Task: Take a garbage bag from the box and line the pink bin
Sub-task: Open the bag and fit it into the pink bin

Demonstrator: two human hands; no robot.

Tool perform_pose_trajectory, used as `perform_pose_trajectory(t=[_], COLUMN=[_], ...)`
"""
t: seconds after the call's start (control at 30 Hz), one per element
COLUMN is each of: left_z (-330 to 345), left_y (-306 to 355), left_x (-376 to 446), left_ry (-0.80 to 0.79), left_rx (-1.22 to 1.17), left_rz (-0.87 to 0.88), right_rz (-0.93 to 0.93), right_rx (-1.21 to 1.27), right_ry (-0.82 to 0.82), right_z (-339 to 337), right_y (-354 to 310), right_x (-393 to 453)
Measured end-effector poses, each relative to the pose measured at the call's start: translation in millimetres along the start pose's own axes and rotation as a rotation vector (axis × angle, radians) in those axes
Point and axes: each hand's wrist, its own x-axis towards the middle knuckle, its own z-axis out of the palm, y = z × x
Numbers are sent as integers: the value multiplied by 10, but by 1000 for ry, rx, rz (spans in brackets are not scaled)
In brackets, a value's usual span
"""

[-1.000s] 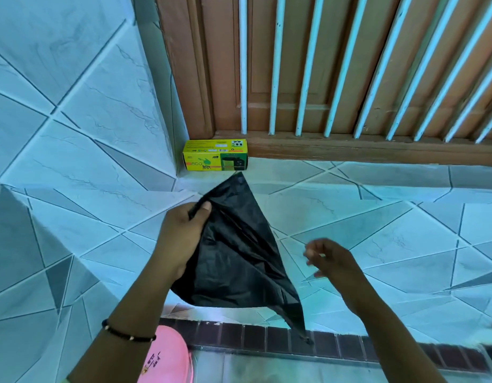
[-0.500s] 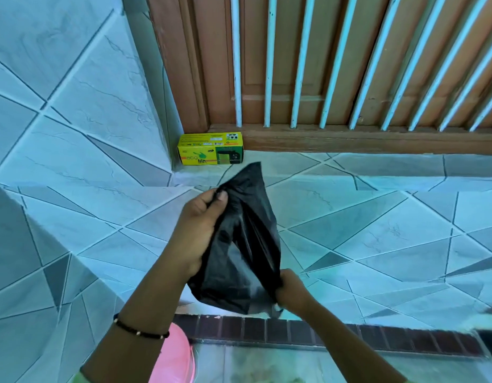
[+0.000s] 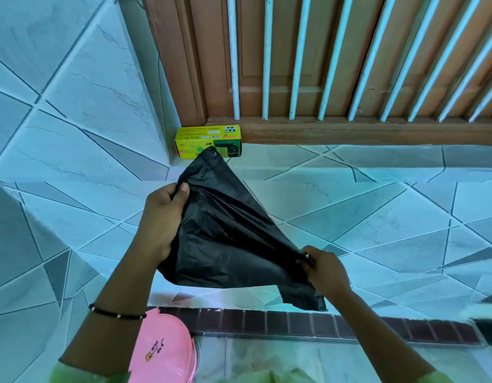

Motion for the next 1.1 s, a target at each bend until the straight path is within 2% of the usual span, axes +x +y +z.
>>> perform_pose_trajectory(t=[0.07, 0.17, 0.23, 0.3, 0.4, 0.5, 0.6, 0.67, 0.73, 0.77, 0.8, 0.87, 1.0, 1.1], left_z=[-7, -3, 30, 54, 30, 28, 84, 165, 286, 353, 421, 532, 644, 654], left_y=[-50, -148, -208, -235, -232, -216, -279, -362, -445, -478, -512, -564, -586, -592], left_x=[7, 6, -16, -45, -38, -35, -25, -36, -91, -123, -158, -221, -340, -370], left_ry=[7, 15, 11, 33, 66, 89, 98, 37, -24, -39, -49, -59, -104, -232], left_rx=[82, 189, 250, 259, 171, 81, 131, 179, 146, 116, 95, 110, 258, 389], left_rz=[12, 34, 49, 66, 60, 53, 44, -7, -82, -113, -132, -120, 15, 123], right_rz=[201, 507, 570, 561, 464, 495, 454, 340, 135, 23, -54, -128, -10, 55], right_rx=[133, 623, 637, 468, 61, -62, -122, -38, 220, 370, 513, 730, 1048, 1109], right_ry=[-3, -158, -155, -97, -93, -156, -255, -81, 200, 274, 266, 112, -166, -166], right_z=[26, -15, -13, 53, 133, 195, 131, -35, -243, -361, -460, -538, -506, -486], right_y=[103, 256, 334, 389, 411, 472, 406, 186, -161, -381, -600, -932, -1087, -1050], right_x=[38, 96, 135, 180, 119, 27, 33, 49, -4, -59, -129, -219, -225, -218])
